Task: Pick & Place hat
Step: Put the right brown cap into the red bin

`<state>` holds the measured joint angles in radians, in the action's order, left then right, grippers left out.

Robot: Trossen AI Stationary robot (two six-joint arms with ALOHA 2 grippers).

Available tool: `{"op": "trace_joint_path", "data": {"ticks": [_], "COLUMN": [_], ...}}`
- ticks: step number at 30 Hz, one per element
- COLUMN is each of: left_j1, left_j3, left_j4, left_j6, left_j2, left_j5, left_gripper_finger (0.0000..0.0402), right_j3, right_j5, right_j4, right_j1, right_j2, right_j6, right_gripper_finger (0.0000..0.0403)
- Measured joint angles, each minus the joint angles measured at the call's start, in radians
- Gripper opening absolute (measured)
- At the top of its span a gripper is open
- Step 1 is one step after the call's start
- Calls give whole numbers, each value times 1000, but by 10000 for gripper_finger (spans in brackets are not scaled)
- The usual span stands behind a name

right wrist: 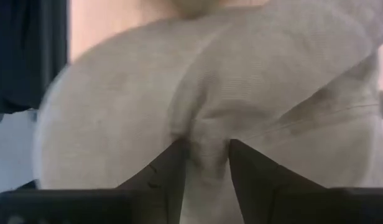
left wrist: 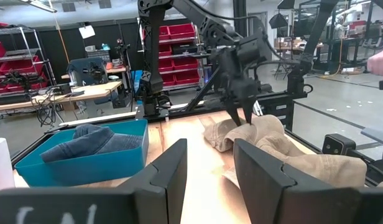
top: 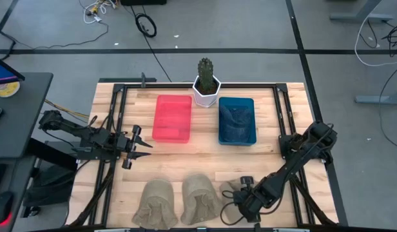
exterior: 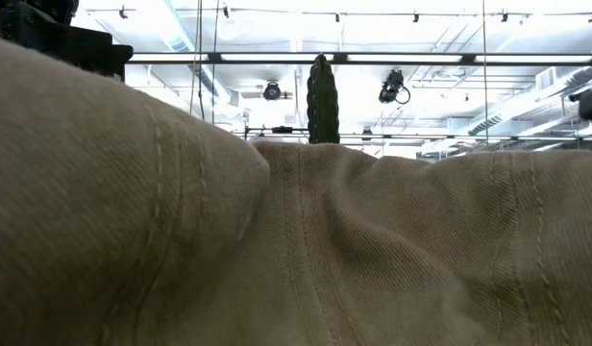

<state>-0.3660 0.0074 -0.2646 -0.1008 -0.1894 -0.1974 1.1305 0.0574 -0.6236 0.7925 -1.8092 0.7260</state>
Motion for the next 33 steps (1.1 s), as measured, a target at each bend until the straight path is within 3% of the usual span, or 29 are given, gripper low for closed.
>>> {"op": "trace_joint_path", "data": {"ticks": [3,8,18,28,33], "left_j1": [0,0,0,0,0], "left_j3": [0,0,0,0,0], "left_j4": [0,0,0,0,0], "left_j6": [1,3,2,3,2], "left_j2": [0,0,0,0,0], "left_j5": [0,0,0,0,0], "left_gripper_finger": [135,135,135,135,135], "right_j3": [-5,22,170,200,200], "right_j5": [-18,-40,-33,-77,-77], "right_j4": [-38,-121,-363,-312,-297], "right_j1": [-7,-8,-9,-11,-11], "right_j2": [-1,-3,-3,-2,-2], "right_j6": [-1,-35,-31,-15,-1], "right_gripper_finger": [102,11,2,29,66]}}
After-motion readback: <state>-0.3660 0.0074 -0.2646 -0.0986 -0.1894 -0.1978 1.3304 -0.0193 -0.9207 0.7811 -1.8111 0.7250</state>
